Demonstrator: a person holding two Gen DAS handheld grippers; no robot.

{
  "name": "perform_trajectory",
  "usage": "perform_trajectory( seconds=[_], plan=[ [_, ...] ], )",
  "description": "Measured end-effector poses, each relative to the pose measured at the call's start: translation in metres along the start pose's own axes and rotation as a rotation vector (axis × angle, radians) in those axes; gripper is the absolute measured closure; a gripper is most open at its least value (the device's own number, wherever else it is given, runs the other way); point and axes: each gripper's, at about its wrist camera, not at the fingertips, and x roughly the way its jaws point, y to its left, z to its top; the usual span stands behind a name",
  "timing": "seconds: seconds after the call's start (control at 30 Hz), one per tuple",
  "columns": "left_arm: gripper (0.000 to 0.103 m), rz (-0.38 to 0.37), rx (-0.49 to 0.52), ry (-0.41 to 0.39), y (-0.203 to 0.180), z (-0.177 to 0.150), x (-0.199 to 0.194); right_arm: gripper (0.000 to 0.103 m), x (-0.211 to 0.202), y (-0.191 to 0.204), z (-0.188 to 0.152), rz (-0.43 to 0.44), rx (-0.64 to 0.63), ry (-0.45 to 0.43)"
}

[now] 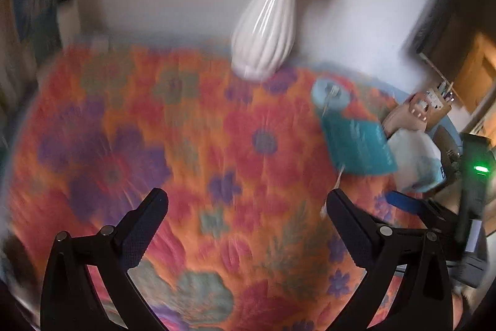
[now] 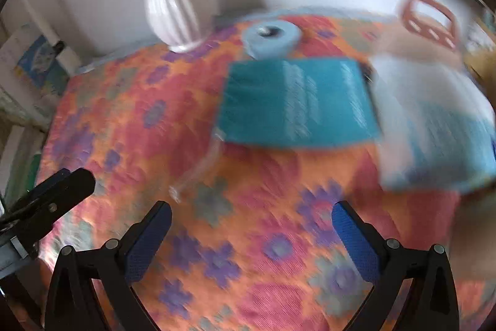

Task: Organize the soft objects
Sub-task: 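Grasp teal drawstring bag with right tool while left tool grasps light blue tape roll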

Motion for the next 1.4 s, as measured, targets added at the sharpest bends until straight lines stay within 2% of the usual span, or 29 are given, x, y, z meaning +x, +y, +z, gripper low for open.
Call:
perform_trajectory(
  seconds=[0.07, 0.13, 0.2, 0.23, 0.27, 0.3, 0.4, 0.47, 0.57, 0.73, 0.87, 0.97, 1.03, 1.07, 1.1, 1.13, 1.17, 1.2, 1.3, 1.37, 1.4],
  plan=[
    [0.001, -0.001, 0.072, -0.064, -0.014, 0.012, -0.016, 0.0, 0.006, 0.009, 0.014, -0.045, -0.033, -0.025],
    [0.001, 0.021, 0.124, -0.079, -0.028, 0.022, -0.02, 0.008, 0.018, 0.017, 0.028, -0.085, -0.045, -0.057],
    [0.001, 0.044, 0.18, -0.095, -0.042, 0.029, -0.018, 0.034, 0.03, 0.02, 0.037, -0.103, -0.045, -0.074],
    [0.001, 0.055, 0.208, -0.107, -0.048, 0.032, -0.014, 0.039, 0.035, 0.021, 0.038, -0.131, -0.048, -0.074],
    [0.001, 0.053, 0.236, -0.113, -0.054, 0.035, -0.008, 0.05, 0.037, 0.022, 0.039, -0.175, -0.06, -0.093],
    [0.0, 0.042, 0.249, -0.109, -0.056, 0.038, -0.002, 0.061, 0.035, 0.021, 0.038, -0.188, -0.074, -0.121],
    [0.0, -0.149, 0.24, -0.039, -0.054, 0.055, 0.02, 0.078, 0.023, 0.001, 0.03, -0.07, -0.02, -0.14],
    [0.0, -0.16, 0.216, -0.005, -0.058, 0.069, 0.035, 0.081, 0.015, -0.008, 0.022, -0.036, -0.007, -0.143],
    [0.0, -0.152, 0.236, -0.001, -0.07, 0.089, 0.058, 0.081, 0.004, -0.021, 0.004, 0.004, -0.002, -0.133],
    [0.0, -0.156, 0.262, 0.046, -0.101, 0.109, 0.105, 0.081, -0.021, -0.046, -0.022, -0.05, 0.012, -0.16],
    [0.0, -0.093, 0.33, 0.057, -0.121, 0.112, 0.137, 0.081, -0.03, -0.061, -0.036, -0.088, -0.014, -0.133],
    [0.001, -0.088, 0.342, 0.067, -0.125, 0.11, 0.152, 0.081, -0.037, -0.066, -0.044, -0.089, -0.038, -0.131],
    [0.009, -0.095, 0.347, 0.077, -0.132, 0.108, 0.16, 0.081, -0.036, -0.072, -0.048, -0.042, -0.026, -0.099],
    [0.033, -0.089, 0.355, 0.076, -0.135, 0.108, 0.164, 0.078, -0.037, -0.074, -0.05, -0.033, -0.019, -0.092],
    [0.039, -0.076, 0.366, 0.084, -0.137, 0.107, 0.168, 0.066, -0.038, -0.075, -0.048, -0.017, -0.01, -0.095],
    [0.039, -0.048, 0.383, 0.098, -0.14, 0.105, 0.172, 0.053, -0.038, -0.076, -0.046, 0.005, 0.002, -0.091],
    [0.039, -0.05, 0.397, 0.075, -0.14, 0.103, 0.169, 0.025, -0.037, -0.077, -0.043, 0.031, 0.025, -0.083],
    [0.039, -0.066, 0.394, 0.072, -0.138, 0.103, 0.165, 0.013, -0.038, -0.075, -0.038, 0.058, 0.048, -0.083],
    [0.039, -0.096, 0.331, 0.048, -0.122, 0.105, 0.151, 0.01, -0.032, -0.071, -0.022, 0.157, 0.103, -0.078],
    [0.039, -0.134, 0.285, 0.039, -0.106, 0.106, 0.136, 0.006, -0.014, -0.062, -0.011, 0.149, 0.107, -0.022],
    [0.039, -0.154, 0.266, 0.036, -0.098, 0.105, 0.128, 0.004, -0.008, -0.055, -0.006, 0.115, 0.099, -0.018]
  ],
)
